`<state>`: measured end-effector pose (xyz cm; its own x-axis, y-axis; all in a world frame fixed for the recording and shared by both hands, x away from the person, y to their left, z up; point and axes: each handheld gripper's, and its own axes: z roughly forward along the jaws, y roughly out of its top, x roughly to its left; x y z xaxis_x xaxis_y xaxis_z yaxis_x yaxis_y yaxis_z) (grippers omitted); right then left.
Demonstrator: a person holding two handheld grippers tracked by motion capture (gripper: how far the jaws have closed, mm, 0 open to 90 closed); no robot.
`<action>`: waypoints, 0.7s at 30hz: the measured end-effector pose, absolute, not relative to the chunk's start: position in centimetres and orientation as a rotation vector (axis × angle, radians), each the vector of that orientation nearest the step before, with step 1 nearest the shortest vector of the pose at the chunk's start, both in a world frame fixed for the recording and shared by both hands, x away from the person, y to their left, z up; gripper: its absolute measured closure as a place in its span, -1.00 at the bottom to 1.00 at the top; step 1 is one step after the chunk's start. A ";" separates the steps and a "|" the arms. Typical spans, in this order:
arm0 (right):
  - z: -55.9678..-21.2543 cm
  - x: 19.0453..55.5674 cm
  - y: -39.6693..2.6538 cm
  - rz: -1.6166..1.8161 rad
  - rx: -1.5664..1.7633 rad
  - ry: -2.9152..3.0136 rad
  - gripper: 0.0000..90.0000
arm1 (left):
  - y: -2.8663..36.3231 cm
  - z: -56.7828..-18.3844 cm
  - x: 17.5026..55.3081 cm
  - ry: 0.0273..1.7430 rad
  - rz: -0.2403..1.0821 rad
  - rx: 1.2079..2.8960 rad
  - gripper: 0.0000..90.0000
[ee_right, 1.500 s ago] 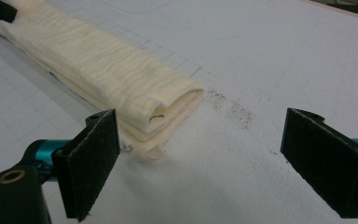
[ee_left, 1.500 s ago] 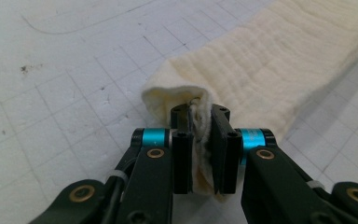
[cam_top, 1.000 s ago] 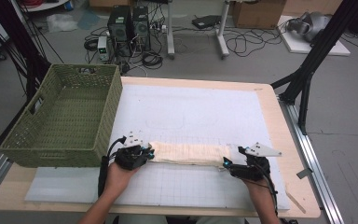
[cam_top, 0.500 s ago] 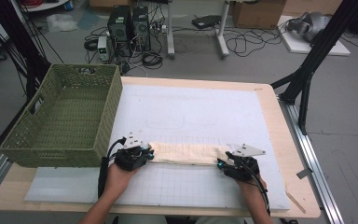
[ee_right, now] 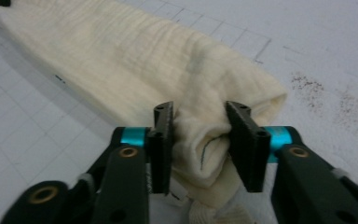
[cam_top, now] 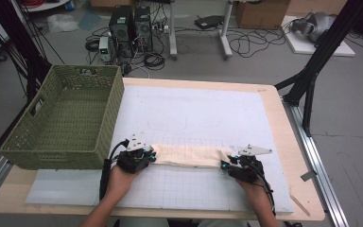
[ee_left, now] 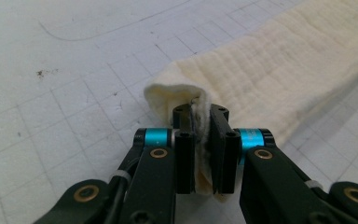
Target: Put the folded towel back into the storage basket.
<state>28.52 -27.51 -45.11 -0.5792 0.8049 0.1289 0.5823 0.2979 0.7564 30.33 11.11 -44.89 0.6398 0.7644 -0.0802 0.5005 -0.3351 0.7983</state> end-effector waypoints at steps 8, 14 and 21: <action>-44.8 28.4 -27.1 1.136 1.222 2.314 0.80 | 11.2 -44.4 30.2 0.980 0.409 1.992 0.82; -44.1 28.4 -27.4 1.157 1.214 2.294 0.81 | 11.3 -43.4 29.8 0.952 0.423 1.948 0.82; -43.1 28.2 -27.7 1.187 1.205 2.267 0.81 | 11.6 -42.2 29.5 0.924 0.431 1.902 0.82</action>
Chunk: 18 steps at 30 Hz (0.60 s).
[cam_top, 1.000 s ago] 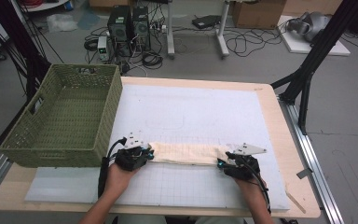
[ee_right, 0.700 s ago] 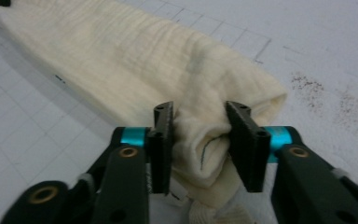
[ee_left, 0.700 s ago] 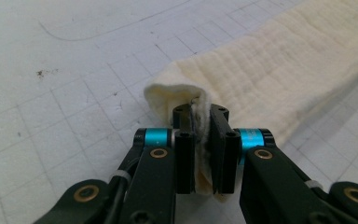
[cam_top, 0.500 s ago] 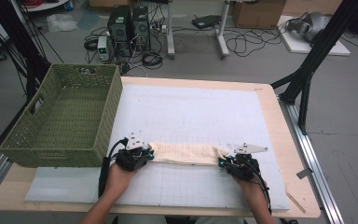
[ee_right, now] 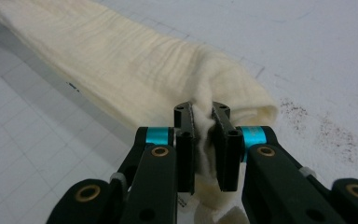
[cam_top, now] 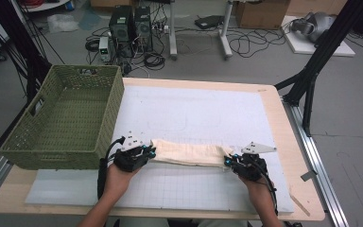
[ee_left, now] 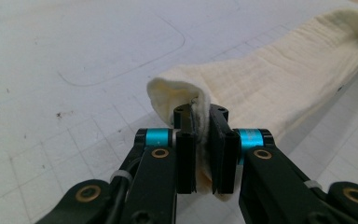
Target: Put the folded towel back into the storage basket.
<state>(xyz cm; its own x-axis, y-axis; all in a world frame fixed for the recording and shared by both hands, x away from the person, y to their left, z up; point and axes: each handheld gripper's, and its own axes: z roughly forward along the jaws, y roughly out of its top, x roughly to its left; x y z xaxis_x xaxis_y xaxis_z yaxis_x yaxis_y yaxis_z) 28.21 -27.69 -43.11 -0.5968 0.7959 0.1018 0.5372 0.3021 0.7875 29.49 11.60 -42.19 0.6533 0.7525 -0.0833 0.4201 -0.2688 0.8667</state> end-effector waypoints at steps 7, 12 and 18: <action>-42.1 28.1 -27.8 1.198 1.171 2.247 0.81 | 11.7 -41.3 29.2 0.902 0.436 1.878 0.82; -41.9 28.1 -27.9 1.199 1.135 2.241 0.81 | 11.7 -40.9 28.9 0.889 0.452 1.874 0.82; -41.5 28.0 -28.0 1.212 1.126 2.228 0.81 | 11.8 -40.6 28.8 0.878 0.448 1.865 0.82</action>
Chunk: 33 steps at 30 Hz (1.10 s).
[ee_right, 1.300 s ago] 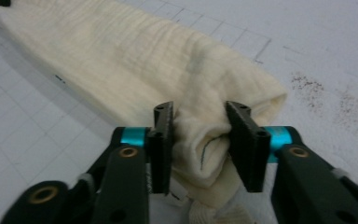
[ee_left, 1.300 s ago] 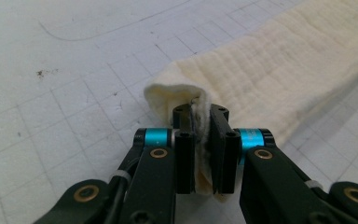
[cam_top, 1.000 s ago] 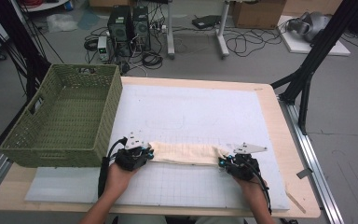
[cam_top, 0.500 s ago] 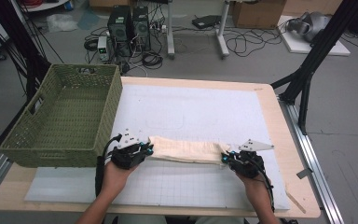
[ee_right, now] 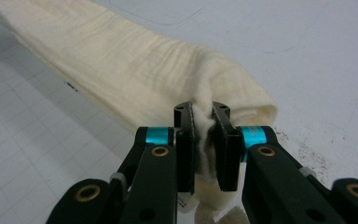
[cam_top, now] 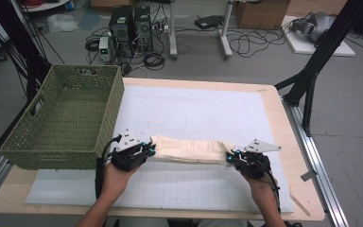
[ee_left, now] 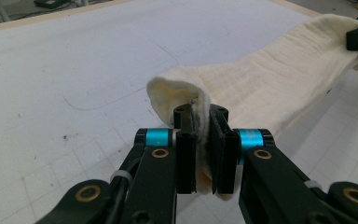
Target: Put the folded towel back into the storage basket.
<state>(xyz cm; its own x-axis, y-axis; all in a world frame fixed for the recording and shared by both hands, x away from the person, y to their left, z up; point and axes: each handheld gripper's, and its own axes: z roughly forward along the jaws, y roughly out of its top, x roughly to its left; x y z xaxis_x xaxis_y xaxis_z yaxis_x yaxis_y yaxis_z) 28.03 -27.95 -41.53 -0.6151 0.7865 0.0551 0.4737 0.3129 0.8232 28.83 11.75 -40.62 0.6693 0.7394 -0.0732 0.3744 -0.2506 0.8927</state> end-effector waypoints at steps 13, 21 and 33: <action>-40.6 28.0 -28.0 1.233 1.107 2.207 0.81 | 12.0 -39.7 28.5 0.868 0.456 1.834 0.82; -39.2 28.8 -27.7 1.248 1.072 2.183 0.81 | 12.5 -38.2 27.7 0.839 0.485 1.811 0.83; -36.0 31.4 -25.6 1.240 0.989 2.173 0.82 | 14.0 -35.6 26.5 0.807 0.550 1.766 0.83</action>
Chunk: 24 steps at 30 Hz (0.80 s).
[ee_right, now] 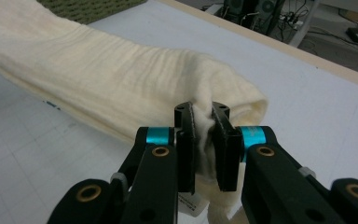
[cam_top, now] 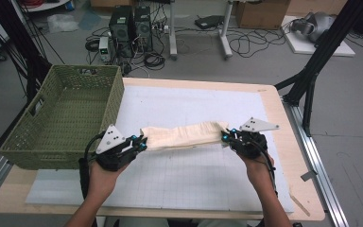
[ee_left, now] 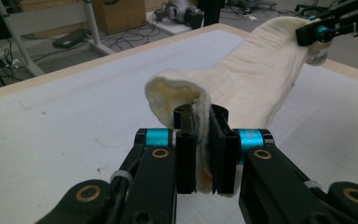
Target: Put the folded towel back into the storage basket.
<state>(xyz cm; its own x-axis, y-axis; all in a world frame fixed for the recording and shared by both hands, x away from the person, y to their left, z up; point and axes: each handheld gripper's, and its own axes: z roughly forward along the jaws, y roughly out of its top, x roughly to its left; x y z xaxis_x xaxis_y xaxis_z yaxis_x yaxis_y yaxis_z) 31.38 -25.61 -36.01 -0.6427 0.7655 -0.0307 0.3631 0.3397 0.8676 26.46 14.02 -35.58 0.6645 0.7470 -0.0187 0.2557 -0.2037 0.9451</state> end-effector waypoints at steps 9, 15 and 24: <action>-34.3 33.3 -23.4 1.252 0.937 2.171 0.82 | 15.5 -33.6 25.5 0.788 0.608 1.749 0.83; -33.2 34.5 -21.6 1.253 0.900 2.180 0.82 | 16.7 -32.6 24.7 0.785 0.644 1.731 0.83; -32.4 36.5 -18.8 1.275 0.865 2.197 0.82 | 18.3 -32.2 24.1 0.804 0.669 1.700 0.83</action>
<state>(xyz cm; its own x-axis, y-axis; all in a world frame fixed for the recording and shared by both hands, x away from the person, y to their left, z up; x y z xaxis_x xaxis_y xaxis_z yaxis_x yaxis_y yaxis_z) 36.49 -18.80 -32.37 -0.6998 0.7107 -0.0715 0.2907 0.3748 0.8803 24.14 18.29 -32.15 0.6122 0.7899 0.0362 0.1797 -0.1836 0.9664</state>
